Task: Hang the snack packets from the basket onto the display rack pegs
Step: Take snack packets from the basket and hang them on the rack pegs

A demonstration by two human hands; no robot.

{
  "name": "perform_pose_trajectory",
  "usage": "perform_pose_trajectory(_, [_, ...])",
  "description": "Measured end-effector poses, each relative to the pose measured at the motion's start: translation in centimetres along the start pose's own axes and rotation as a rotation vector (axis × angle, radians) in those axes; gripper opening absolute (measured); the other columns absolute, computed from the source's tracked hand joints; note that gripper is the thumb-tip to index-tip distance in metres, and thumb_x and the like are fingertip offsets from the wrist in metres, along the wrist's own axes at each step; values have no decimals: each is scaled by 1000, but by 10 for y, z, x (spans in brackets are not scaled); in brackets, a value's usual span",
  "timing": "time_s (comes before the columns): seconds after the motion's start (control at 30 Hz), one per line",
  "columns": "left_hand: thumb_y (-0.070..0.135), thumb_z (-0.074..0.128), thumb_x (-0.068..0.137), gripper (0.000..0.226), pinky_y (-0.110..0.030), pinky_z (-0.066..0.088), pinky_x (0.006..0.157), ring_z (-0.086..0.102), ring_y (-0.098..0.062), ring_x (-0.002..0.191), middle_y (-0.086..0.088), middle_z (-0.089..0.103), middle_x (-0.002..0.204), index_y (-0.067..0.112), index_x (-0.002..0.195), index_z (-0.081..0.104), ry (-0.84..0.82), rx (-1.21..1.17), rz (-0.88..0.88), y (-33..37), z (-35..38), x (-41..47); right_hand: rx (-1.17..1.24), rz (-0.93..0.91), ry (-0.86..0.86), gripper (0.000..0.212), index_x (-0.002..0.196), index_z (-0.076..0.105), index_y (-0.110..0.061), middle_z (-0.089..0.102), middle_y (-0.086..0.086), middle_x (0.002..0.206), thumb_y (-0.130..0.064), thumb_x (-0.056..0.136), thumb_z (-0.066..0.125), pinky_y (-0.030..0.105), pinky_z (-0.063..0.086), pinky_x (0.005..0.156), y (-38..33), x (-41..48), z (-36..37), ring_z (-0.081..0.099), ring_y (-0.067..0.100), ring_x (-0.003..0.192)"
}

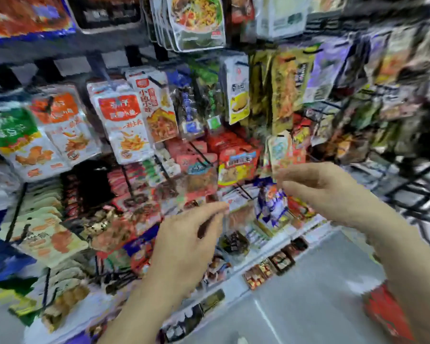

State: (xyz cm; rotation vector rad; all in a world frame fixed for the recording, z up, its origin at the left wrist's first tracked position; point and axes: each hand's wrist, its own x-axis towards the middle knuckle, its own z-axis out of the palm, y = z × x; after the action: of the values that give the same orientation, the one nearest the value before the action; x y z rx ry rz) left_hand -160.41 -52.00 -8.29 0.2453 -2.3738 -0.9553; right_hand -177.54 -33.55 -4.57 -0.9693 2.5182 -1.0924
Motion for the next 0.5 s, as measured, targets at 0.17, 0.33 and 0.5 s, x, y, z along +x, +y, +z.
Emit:
perform_pose_trajectory(0.17, [20, 50, 89, 28, -9, 42, 71, 61, 0, 83, 11, 72, 96, 22, 104, 73, -361, -117, 128, 54, 84, -19, -116, 181, 16, 18, 97, 70, -35, 68, -25, 89, -19, 92, 63, 20, 49, 78, 61, -105, -50, 63, -9, 85])
perform_pose_trajectory(0.33, [7, 46, 85, 38, -8, 39, 82, 55, -1, 92, 7, 65, 100, 22, 112, 68, -632, -152, 275, 107, 185, -36, -91, 451, 187, 17, 100, 70, -30, 67, -24, 92, -17, 92, 64, 2, 44, 77, 140, -215, -102, 56, -25, 82])
perform_pose_trajectory(0.5, [24, 51, 89, 27, -12, 38, 71, 58, -8, 86, 7, 69, 90, 24, 106, 72, -826, -179, 299, 167, 298, -52, 35, 694, 492, 14, 95, 72, -19, 67, -13, 80, -8, 91, 64, 5, 40, 57, 231, -325, -144, 57, -13, 57])
